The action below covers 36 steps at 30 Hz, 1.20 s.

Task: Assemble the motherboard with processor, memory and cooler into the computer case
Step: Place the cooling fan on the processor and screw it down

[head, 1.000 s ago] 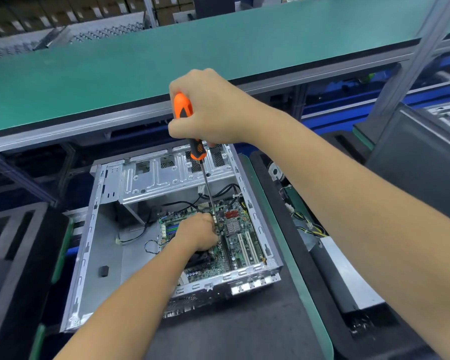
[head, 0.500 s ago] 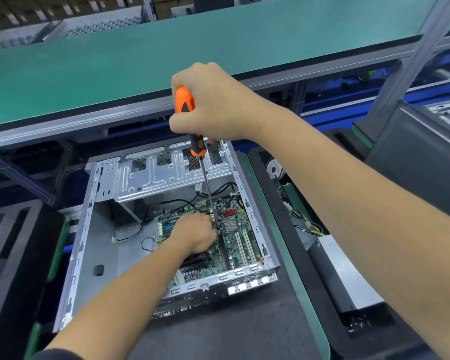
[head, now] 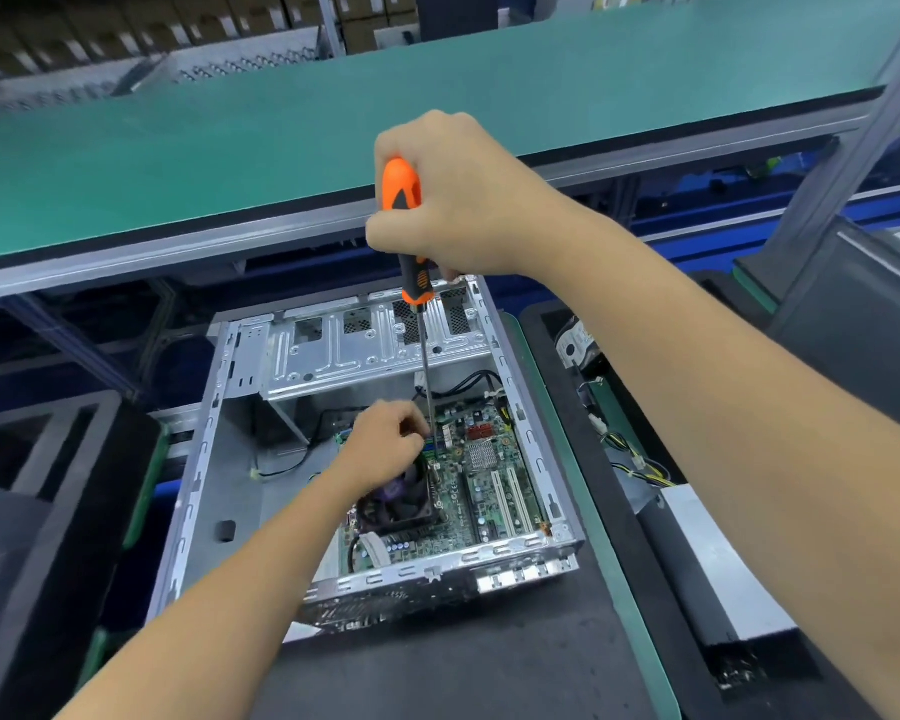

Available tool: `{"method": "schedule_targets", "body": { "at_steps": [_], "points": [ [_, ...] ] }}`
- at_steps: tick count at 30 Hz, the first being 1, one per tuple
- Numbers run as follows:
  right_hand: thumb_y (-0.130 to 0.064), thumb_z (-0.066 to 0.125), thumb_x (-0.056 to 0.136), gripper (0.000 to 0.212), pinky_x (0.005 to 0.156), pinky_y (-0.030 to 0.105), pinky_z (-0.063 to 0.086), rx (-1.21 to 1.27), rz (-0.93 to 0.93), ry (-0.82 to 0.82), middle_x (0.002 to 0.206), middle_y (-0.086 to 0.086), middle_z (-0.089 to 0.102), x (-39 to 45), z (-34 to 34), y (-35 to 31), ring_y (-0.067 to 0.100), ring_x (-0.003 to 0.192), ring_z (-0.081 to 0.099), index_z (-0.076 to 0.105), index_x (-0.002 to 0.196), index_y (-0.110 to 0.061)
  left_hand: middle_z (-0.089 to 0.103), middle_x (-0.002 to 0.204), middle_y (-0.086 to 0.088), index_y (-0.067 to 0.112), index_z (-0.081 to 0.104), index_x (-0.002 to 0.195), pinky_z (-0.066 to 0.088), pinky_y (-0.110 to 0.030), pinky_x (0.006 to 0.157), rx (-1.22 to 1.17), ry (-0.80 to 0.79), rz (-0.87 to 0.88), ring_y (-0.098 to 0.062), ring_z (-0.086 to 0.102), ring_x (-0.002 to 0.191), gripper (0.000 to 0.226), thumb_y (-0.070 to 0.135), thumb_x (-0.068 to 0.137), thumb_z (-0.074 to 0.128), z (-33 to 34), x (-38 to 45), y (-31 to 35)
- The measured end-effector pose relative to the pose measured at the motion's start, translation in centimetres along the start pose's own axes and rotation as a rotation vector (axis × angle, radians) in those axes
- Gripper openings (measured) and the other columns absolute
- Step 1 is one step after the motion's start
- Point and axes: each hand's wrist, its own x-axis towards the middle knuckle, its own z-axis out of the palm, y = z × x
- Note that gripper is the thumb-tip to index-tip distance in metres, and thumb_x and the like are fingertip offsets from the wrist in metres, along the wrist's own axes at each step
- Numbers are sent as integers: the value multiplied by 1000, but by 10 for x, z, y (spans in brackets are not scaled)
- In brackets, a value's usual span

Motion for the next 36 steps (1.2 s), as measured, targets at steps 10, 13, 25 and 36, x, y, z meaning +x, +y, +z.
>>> {"method": "schedule_targets", "body": {
  "at_steps": [10,13,25,36],
  "points": [
    [-28,64,80,32,46,19,34,-43,-10,-14,65,0,48,1,8,-13,12,53,38,60,89,3,51,83,11,29,53,64,37,-24,67,-23,-149,39,-4,51,75,25,18,83,67,12,-12,-6],
    [-28,64,79,34,46,20,36,-36,-22,18,68,2,51,1,4,-17,13,55,40,60,88,3,54,83,4,14,60,72,44,-27,65,-12,-124,25,-12,54,73,11,15,81,66,16,-13,-2],
    [-27,64,80,36,43,18,35,-57,-34,12,68,3,48,8,5,-29,8,49,40,59,91,7,61,83,0,14,60,81,46,-23,62,-73,-81,-18,-17,58,76,8,20,83,65,15,-14,-5],
    [-29,65,80,31,43,18,39,-68,-20,-40,65,-3,49,12,12,-28,11,51,42,60,89,1,59,71,-2,16,55,63,47,-24,59,2,-68,-23,-12,53,60,22,12,85,56,14,-13,7]
  ]
}}
